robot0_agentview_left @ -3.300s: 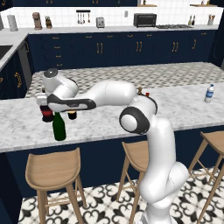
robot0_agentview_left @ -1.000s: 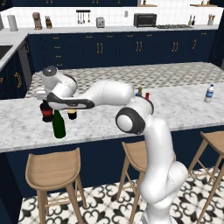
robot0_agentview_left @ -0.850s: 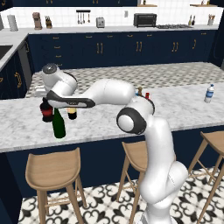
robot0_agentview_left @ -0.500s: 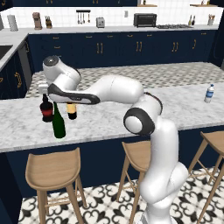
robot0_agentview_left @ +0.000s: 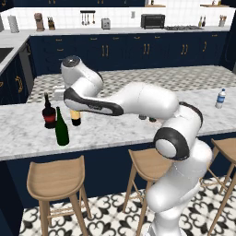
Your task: Move the plastic bottles in the middle to the plastics group, and the glass bottles in the middle to the glass group.
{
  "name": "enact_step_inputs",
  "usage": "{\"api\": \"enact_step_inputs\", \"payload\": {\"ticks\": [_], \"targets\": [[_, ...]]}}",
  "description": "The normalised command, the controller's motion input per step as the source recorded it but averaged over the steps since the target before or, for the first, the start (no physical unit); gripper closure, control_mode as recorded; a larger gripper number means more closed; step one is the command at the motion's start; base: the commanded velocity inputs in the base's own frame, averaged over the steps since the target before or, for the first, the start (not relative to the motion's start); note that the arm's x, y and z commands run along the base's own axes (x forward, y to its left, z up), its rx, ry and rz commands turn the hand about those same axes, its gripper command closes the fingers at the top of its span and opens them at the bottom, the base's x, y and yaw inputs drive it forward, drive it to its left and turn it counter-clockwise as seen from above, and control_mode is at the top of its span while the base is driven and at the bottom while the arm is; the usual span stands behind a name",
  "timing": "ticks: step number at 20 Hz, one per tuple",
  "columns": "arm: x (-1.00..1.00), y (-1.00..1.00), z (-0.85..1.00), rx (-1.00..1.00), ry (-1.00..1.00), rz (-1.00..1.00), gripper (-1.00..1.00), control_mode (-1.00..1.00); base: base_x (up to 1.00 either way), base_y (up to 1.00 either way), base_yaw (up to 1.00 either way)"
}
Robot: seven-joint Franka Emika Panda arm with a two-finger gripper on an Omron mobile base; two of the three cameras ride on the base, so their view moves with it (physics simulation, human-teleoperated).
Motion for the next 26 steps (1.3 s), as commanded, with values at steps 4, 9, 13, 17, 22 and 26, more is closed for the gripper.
{"api": "enact_step_inputs", "payload": {"ticks": [4, 9, 13, 17, 22, 26], "targets": [[-0.65, -0.80, 0.15, 0.09, 0.00, 0.00, -1.00, -1.00, 0.00, 0.00, 0.00], [-0.50, -0.91, 0.06, 0.09, 0.00, 0.00, -1.00, -1.00, 0.00, 0.00, 0.00], [-0.39, -0.90, 0.06, 0.09, 0.00, 0.00, -1.00, -1.00, 0.00, 0.00, 0.00], [-0.42, -1.00, 0.00, 0.12, 0.00, 0.00, -1.00, -1.00, 0.00, 0.00, 0.00], [-0.28, -1.00, 0.00, 0.11, 0.00, 0.00, -1.00, -1.00, 0.00, 0.00, 0.00], [0.00, -1.00, 0.00, 0.07, 0.04, 0.00, -1.00, -1.00, 0.00, 0.00, 0.00]]}}
